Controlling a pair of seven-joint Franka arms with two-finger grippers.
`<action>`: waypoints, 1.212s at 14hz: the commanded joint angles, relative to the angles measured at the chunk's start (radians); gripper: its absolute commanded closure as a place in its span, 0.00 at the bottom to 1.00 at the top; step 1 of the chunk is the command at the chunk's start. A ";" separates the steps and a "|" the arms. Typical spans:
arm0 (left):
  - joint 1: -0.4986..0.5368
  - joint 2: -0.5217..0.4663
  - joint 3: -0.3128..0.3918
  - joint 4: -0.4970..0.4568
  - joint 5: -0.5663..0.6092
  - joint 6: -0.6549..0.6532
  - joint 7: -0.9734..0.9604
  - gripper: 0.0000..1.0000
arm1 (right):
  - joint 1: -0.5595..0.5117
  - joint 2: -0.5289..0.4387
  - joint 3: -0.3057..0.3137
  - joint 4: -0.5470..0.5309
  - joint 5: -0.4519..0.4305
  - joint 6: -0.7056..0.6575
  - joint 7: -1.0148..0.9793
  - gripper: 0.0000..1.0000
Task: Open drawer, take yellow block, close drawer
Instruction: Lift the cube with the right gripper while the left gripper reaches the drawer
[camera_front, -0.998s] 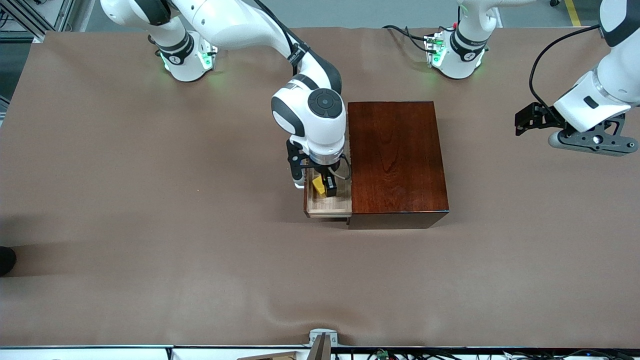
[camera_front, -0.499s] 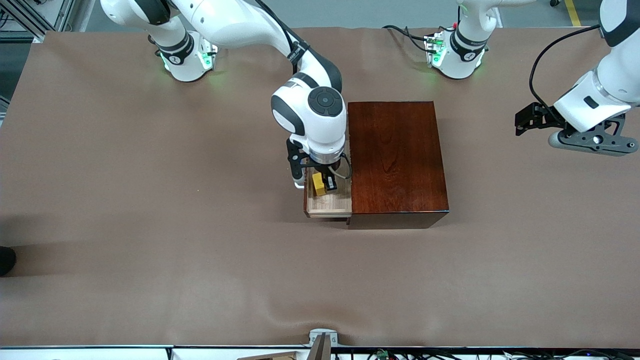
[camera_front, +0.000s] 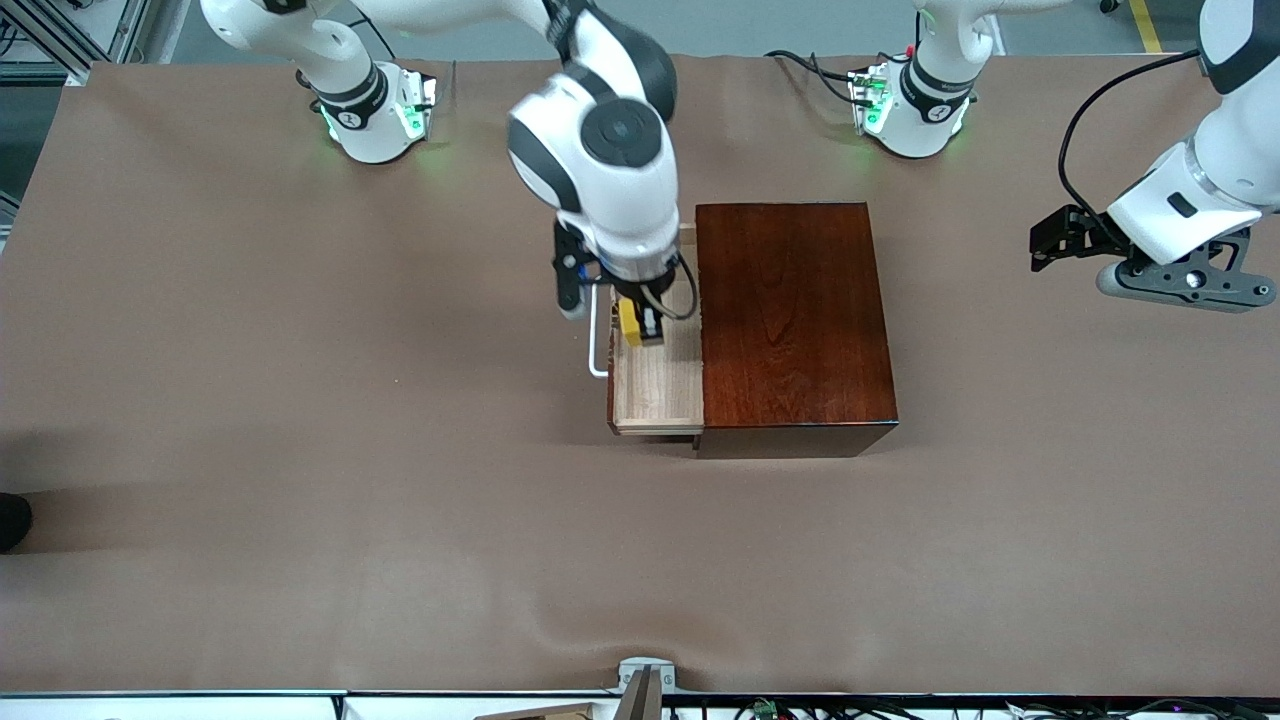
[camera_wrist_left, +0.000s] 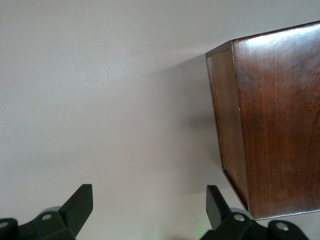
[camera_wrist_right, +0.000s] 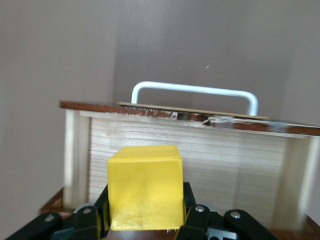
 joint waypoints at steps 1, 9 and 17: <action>0.001 -0.002 -0.003 -0.001 -0.016 -0.012 -0.006 0.00 | -0.077 -0.086 0.010 -0.039 0.023 -0.110 -0.017 0.82; -0.024 0.044 -0.107 0.001 -0.016 -0.012 -0.344 0.00 | -0.385 -0.323 0.008 -0.264 0.012 -0.276 -0.760 1.00; -0.079 0.115 -0.259 0.076 -0.016 -0.012 -0.787 0.00 | -0.771 -0.502 0.007 -0.534 0.009 -0.177 -1.723 1.00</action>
